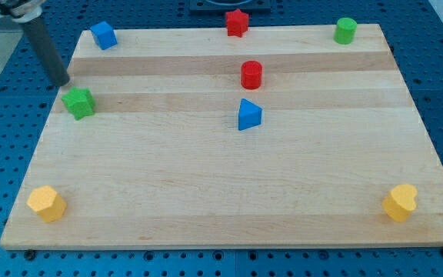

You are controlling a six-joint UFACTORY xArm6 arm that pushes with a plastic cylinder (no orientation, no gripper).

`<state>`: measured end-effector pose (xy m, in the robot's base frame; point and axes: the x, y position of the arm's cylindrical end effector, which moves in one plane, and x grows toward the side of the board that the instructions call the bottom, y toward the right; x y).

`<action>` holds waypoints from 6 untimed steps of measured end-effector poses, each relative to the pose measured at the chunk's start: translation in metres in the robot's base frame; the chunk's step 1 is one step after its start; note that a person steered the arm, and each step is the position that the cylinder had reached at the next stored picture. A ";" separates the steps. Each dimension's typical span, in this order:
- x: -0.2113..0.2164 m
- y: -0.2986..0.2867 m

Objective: Drag the green star diagonally to the top right of the yellow hexagon

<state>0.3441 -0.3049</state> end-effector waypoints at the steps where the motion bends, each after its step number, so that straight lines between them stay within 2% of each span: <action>1: 0.024 0.001; 2: 0.049 0.001; 3: 0.053 0.012; 6: 0.047 0.136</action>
